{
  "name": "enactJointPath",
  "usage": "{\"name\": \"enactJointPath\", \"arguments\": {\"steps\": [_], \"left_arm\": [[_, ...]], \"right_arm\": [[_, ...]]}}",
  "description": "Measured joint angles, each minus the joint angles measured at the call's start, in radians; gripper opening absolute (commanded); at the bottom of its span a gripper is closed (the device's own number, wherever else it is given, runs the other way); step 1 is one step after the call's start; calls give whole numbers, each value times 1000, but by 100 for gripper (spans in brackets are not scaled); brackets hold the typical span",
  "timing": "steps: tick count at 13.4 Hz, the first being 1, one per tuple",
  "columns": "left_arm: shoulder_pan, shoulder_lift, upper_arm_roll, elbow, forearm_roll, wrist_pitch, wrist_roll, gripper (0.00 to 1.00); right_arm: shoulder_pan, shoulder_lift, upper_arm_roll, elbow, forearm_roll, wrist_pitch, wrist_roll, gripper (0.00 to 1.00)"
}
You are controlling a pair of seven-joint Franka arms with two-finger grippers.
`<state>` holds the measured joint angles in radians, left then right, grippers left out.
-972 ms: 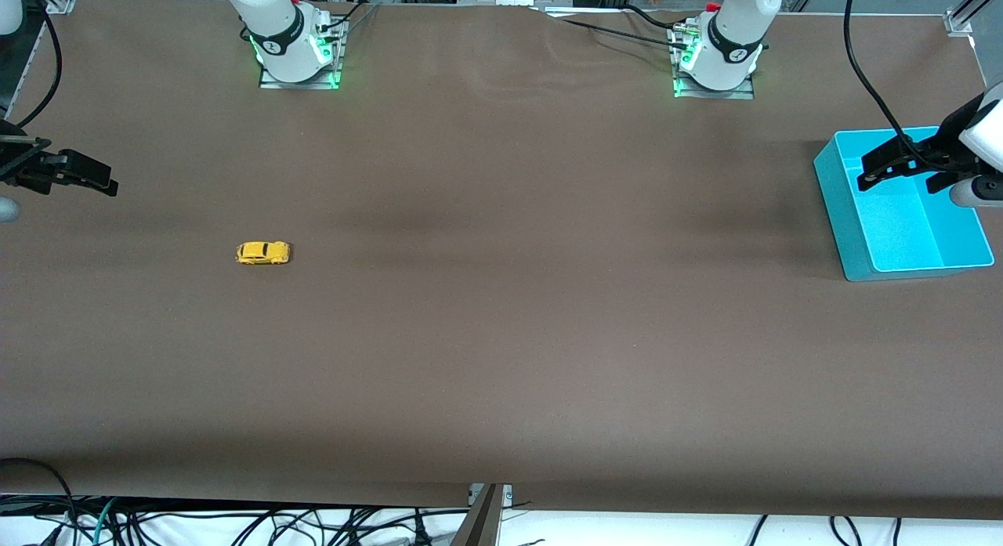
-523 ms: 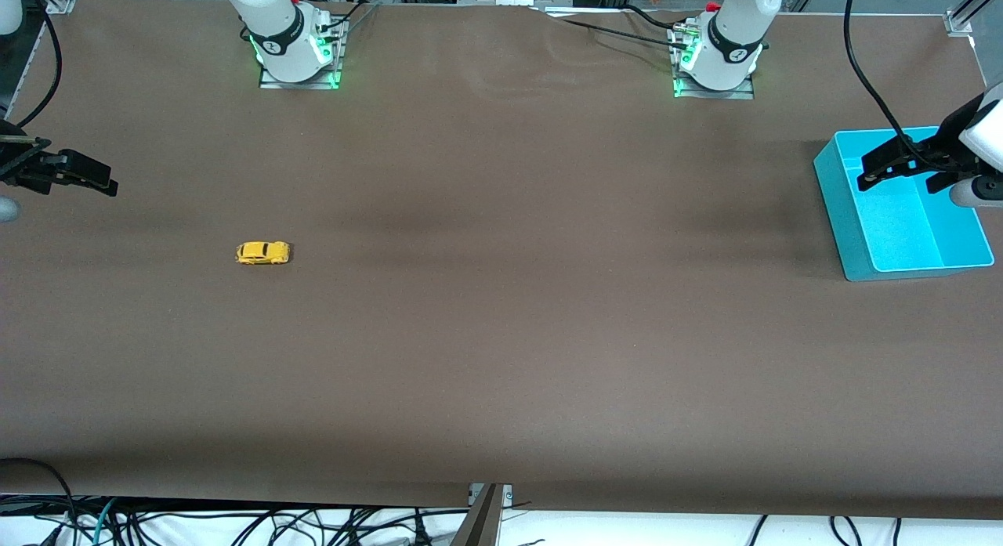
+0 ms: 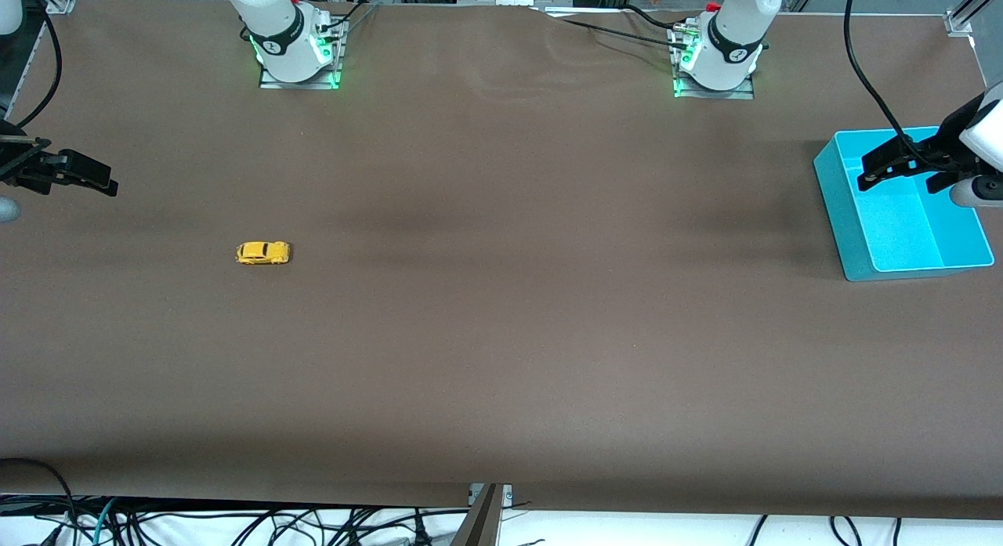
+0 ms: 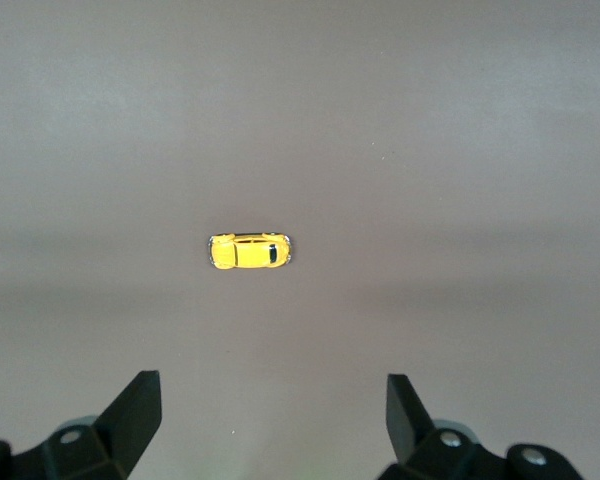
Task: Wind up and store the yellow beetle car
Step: 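Reach the right gripper over the yellow beetle car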
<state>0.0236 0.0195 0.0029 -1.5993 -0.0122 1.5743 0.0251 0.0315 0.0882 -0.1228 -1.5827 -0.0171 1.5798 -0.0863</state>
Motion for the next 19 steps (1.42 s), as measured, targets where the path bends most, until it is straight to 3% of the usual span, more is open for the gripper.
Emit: {"name": "enactJointPath", "arguments": {"steps": [8,14,19], "left_arm": [[0,0,3,3,0,0,0,100],[0,0,6,4,0,0,0,100],[0,0,7,5,0,0,0,100]], "right_arm": [[130,19,13,-1,1,-1,6,99],[205,130,14,-6,0,-24,-4,99],[215,221,6,-24,-4,25,-332,99]]}}
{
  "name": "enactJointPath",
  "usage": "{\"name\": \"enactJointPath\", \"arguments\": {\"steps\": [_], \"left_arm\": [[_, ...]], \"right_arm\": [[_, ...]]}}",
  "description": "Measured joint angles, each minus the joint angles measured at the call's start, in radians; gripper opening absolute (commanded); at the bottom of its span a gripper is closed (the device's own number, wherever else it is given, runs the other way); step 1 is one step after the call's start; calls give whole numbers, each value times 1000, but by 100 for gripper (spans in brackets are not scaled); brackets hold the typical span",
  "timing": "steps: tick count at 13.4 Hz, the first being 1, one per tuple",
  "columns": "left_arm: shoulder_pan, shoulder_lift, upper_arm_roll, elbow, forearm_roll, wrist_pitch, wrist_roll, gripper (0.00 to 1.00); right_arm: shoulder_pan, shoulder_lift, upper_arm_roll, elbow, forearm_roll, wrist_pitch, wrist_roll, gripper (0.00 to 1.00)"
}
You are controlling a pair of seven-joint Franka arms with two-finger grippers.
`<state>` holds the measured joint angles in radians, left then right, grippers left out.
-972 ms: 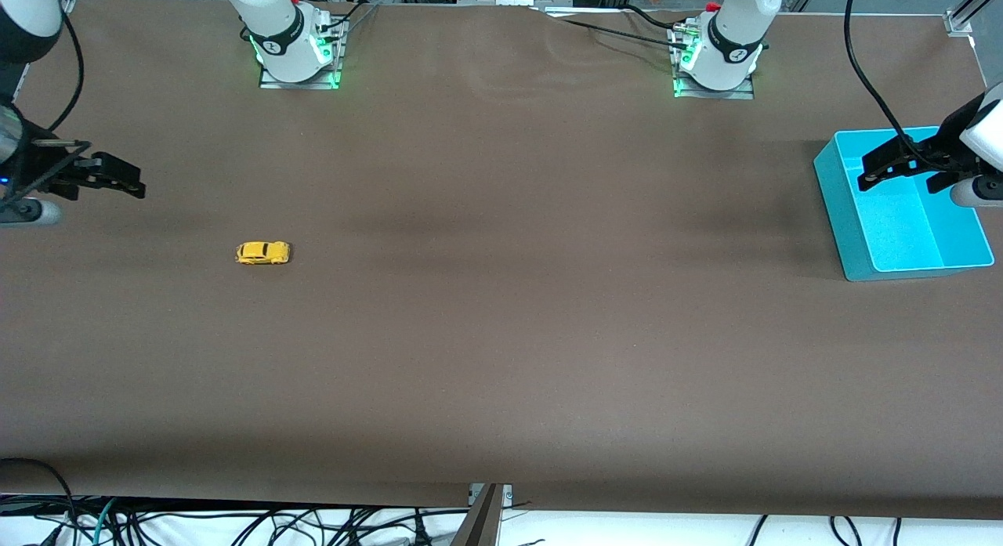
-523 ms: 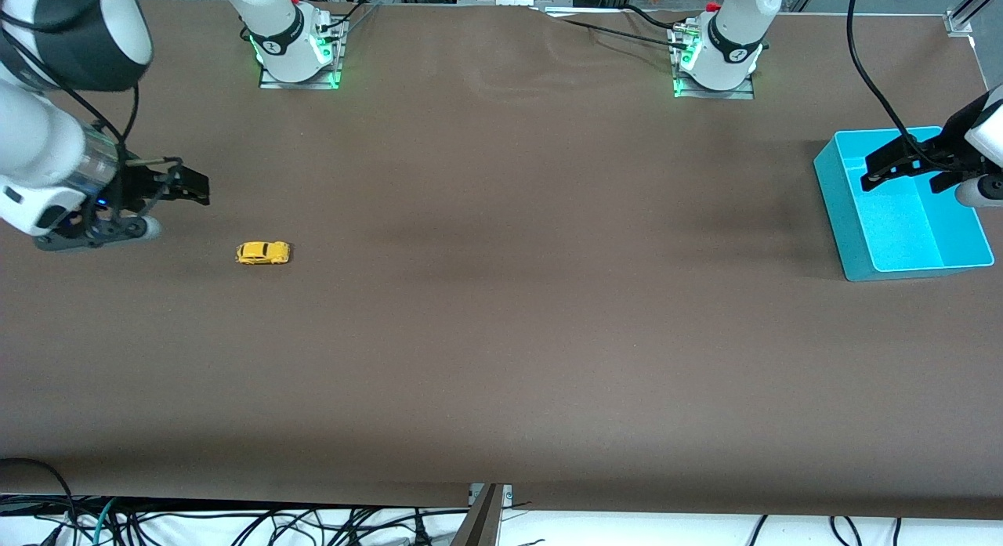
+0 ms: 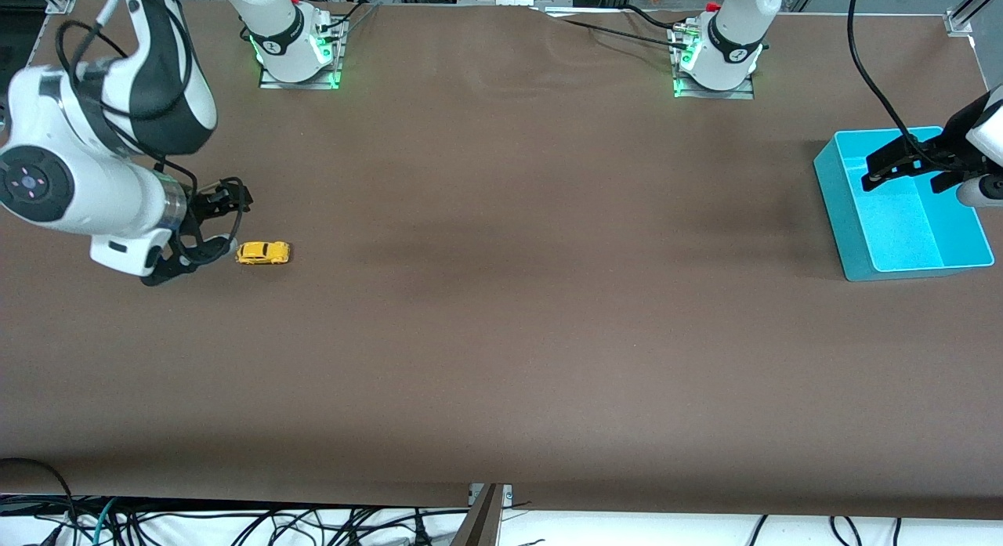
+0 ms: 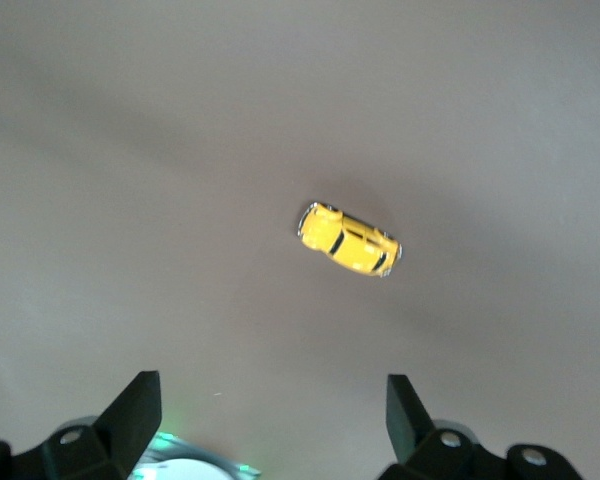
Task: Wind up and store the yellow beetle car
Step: 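Reach the right gripper over the yellow beetle car, then lower the right gripper and grasp the yellow car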
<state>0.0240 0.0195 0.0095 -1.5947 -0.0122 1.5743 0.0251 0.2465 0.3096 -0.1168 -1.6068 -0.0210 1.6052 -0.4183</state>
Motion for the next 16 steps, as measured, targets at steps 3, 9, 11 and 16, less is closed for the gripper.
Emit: {"name": "enactJointPath", "arguments": {"steps": [3,9,11,16], "left_arm": [[0,0,0,0,0,0,0,100],[0,0,0,1,0,0,0,100],[0,0,0,2,0,0,0,100],[0,0,0,9,0,0,0,100]], "right_arm": [[-4,31,-6,-92,0,168,-213,99],[-28,36,-11,-328,0,520,-562,99],[-47,36,-13,-407,0,654,-670,99],[-86,37,-15,-561,0,892,-873,99]]}}
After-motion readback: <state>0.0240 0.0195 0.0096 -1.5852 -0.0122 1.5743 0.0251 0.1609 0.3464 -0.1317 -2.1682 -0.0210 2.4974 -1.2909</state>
